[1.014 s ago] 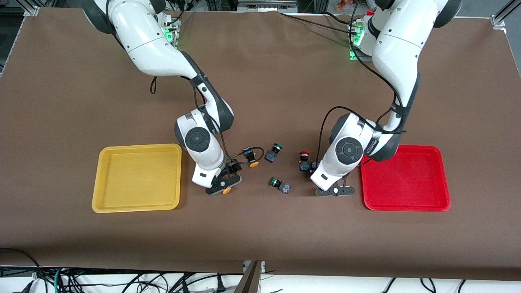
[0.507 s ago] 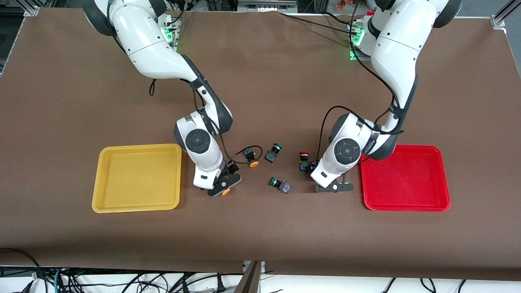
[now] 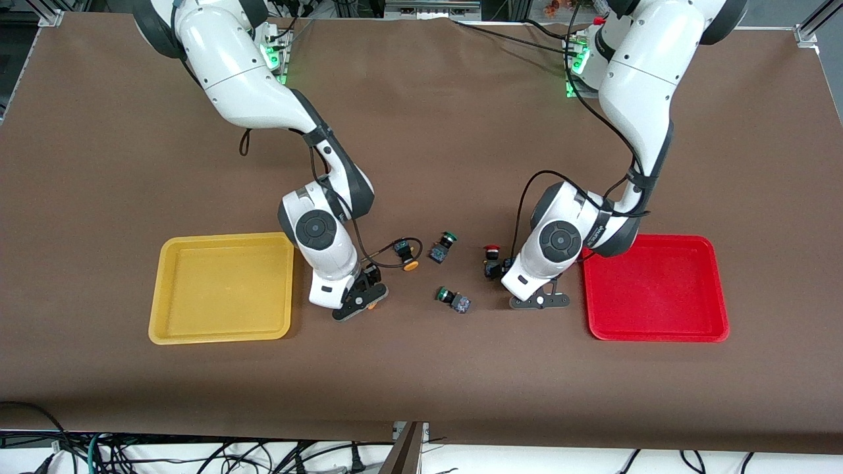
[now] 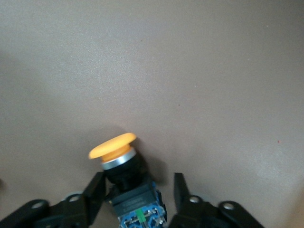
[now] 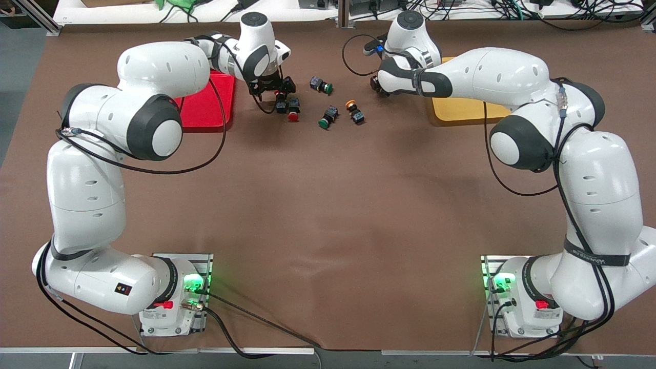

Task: Place red and yellow buttons in trays
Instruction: 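Carry the yellow button to the yellow tray with the right gripper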

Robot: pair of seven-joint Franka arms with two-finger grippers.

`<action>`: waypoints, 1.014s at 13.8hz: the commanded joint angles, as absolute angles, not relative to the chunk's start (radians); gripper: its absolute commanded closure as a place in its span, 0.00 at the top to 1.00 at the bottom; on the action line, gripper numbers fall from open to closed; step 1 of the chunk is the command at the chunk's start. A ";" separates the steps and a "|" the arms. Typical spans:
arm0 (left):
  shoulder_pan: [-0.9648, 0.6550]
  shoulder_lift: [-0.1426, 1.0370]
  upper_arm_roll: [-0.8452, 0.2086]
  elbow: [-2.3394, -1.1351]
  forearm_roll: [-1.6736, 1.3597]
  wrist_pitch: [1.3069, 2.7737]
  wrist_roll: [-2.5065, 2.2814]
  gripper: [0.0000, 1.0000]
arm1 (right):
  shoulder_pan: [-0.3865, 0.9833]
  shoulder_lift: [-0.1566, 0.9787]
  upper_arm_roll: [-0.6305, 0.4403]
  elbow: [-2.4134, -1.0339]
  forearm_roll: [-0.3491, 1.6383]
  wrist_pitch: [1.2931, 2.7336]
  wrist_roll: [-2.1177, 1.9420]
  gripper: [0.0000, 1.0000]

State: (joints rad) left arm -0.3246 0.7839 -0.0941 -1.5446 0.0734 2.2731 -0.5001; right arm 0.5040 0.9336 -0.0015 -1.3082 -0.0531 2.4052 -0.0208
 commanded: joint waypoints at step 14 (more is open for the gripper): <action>-0.331 0.736 -0.109 -1.605 0.074 2.223 -0.506 0.89 | 0.223 0.818 0.006 -1.181 -0.002 2.000 -0.417 0.01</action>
